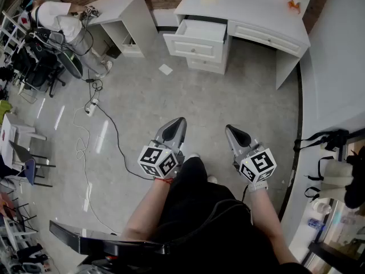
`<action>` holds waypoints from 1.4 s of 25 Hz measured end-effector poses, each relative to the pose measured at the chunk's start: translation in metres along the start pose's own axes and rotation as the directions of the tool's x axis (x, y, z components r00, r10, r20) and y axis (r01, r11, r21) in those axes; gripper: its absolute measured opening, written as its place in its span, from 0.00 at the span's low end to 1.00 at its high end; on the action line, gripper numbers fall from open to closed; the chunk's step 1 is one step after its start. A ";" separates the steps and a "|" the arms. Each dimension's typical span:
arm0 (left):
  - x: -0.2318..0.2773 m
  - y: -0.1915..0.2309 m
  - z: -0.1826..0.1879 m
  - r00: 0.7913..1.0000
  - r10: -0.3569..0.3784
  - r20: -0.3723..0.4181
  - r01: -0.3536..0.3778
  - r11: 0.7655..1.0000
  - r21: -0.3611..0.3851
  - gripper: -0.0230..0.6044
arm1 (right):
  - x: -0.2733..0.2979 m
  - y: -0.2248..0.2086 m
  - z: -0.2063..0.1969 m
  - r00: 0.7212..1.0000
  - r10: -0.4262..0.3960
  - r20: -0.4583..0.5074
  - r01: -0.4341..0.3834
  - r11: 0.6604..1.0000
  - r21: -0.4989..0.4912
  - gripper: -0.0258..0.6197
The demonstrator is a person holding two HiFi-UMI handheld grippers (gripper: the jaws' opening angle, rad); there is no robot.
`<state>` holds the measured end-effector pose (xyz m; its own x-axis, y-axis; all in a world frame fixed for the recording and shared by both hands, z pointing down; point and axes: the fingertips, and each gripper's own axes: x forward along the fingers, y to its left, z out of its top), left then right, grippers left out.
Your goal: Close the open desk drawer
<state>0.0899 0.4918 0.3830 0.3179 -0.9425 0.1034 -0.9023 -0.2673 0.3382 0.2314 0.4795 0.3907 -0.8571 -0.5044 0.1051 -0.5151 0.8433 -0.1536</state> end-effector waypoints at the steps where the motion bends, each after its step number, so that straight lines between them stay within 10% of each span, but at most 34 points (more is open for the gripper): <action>1: 0.004 0.002 0.000 1.000 0.001 0.002 -0.001 1.000 0.001 0.04 | 0.003 -0.003 0.000 1.000 -0.002 0.000 0.002 1.000 0.001 0.04; 35: 0.196 0.209 0.054 0.996 -0.042 -0.085 0.043 0.999 0.011 0.04 | 0.241 -0.158 0.016 0.988 -0.142 -0.059 0.146 0.987 0.072 0.04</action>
<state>-0.0520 0.2408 0.4233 0.3788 -0.9101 0.1682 -0.8911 -0.3097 0.3316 0.1064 0.2220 0.4250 -0.7730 -0.6071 0.1839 -0.6343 0.7449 -0.2072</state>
